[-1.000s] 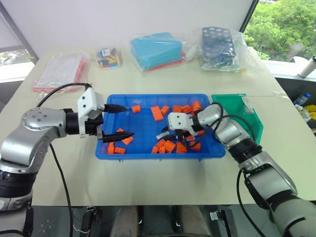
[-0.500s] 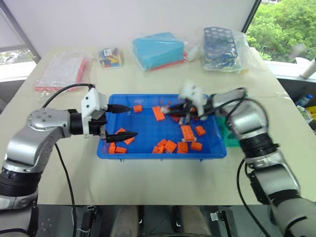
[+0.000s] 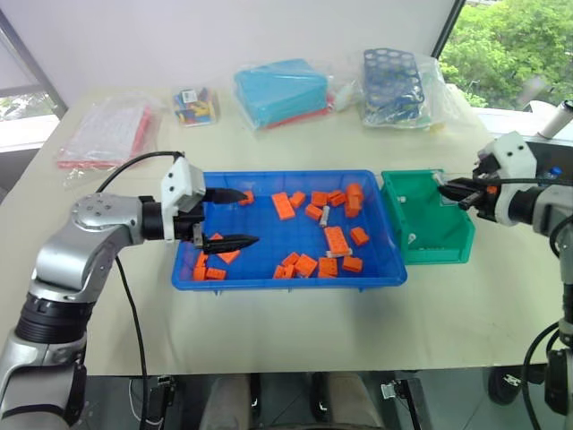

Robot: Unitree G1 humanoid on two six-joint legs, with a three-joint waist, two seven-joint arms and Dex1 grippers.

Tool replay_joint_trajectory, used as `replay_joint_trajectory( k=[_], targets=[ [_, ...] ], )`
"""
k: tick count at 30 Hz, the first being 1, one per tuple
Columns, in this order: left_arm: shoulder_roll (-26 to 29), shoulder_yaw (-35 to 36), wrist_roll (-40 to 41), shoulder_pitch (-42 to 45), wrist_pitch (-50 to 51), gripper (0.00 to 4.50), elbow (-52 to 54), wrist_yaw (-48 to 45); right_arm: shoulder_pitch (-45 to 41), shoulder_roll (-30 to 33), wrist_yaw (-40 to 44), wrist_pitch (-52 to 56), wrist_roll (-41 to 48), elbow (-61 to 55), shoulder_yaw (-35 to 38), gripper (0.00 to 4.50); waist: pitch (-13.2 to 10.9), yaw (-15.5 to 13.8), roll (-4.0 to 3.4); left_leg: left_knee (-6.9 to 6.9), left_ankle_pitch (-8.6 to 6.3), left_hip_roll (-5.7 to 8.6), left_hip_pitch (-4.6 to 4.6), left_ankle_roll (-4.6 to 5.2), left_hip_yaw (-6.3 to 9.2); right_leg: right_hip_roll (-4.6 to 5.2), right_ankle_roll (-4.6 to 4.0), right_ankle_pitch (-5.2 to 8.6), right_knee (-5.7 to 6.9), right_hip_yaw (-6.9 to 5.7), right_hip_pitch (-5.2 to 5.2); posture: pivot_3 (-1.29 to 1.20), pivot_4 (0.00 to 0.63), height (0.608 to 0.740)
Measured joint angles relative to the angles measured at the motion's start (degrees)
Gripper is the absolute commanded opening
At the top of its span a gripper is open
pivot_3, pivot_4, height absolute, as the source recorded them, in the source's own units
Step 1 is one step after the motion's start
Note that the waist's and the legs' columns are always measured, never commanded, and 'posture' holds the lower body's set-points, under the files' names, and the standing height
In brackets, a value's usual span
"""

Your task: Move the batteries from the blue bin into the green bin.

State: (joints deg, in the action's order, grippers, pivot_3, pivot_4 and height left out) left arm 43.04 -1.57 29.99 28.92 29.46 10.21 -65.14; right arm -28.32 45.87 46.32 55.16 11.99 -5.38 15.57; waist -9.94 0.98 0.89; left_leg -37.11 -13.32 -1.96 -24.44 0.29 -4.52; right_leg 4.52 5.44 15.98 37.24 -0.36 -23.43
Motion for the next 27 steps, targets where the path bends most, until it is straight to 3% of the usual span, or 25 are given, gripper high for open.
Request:
replay_joint_trajectory(
  k=[3, 13, 16, 19, 22, 27],
  targets=[
    [-1.03, -0.76, -0.73, 1.28, -0.40, 4.50, -1.39, -0.31, 1.32, -2.00, -2.10, -0.07, 0.67, -1.26, -1.58, 3.72, -0.01, -0.23, -0.02, -0.02, 0.00, 0.05, -0.04, 0.00, -0.01, 0.03, 0.04, -0.02, 0.00, 0.00, -0.01, 0.00, 0.150, 0.737],
    [-1.63, -1.17, -1.29, 2.57, -1.20, 4.50, -2.26, -0.69, -5.63, 0.58, 0.93, 1.67, 6.21, -6.34, -6.72, 3.72, -0.02, 0.15, -0.02, 0.00, 0.00, -0.01, -0.02, 0.01, 0.04, -0.04, 0.12, -0.06, -0.01, 0.01, -0.02, 0.00, 0.150, 0.737],
    [-1.65, -1.16, -1.27, 1.62, -1.14, 4.50, -1.16, -0.54, -6.58, -2.78, -0.50, 5.95, 7.43, -8.54, -12.59, 3.72, 0.00, -0.07, 0.01, -0.01, 0.00, -0.02, -0.03, 0.01, 0.07, -0.05, 0.11, -0.06, 0.00, 0.01, 0.00, 0.00, 0.150, 0.737],
    [-2.24, -1.21, -1.26, 1.03, -0.97, 4.50, 0.17, 0.58, -4.86, -8.13, -5.56, 9.41, 6.52, -8.40, -18.28, 4.42, 0.00, -0.41, 0.01, -0.05, 0.00, -0.01, -0.09, 0.01, 0.06, 0.06, 0.10, -0.05, 0.00, 0.01, -0.01, 0.00, 0.150, 0.737],
    [-2.82, -1.21, -1.21, 0.98, -0.59, 4.50, 1.54, 1.74, -4.54, -13.23, -10.68, 12.85, 6.25, -8.47, -20.04, 4.42, -0.01, -0.41, 0.01, -0.10, 0.00, 0.02, -0.15, 0.01, 0.06, 0.12, 0.10, -0.05, -0.01, 0.01, -0.01, 0.00, 0.150, 0.737],
    [-2.12, -0.47, -0.93, -1.35, 0.34, 4.50, 2.45, 2.33, -5.47, -15.57, -16.32, 16.70, 6.05, -8.89, -18.95, 4.42, 0.00, -0.33, 0.02, -0.09, 0.00, 0.02, -0.12, 0.01, 0.07, 0.10, 0.11, -0.06, -0.01, 0.01, 0.00, 0.00, 0.150, 0.737]
  ],
)
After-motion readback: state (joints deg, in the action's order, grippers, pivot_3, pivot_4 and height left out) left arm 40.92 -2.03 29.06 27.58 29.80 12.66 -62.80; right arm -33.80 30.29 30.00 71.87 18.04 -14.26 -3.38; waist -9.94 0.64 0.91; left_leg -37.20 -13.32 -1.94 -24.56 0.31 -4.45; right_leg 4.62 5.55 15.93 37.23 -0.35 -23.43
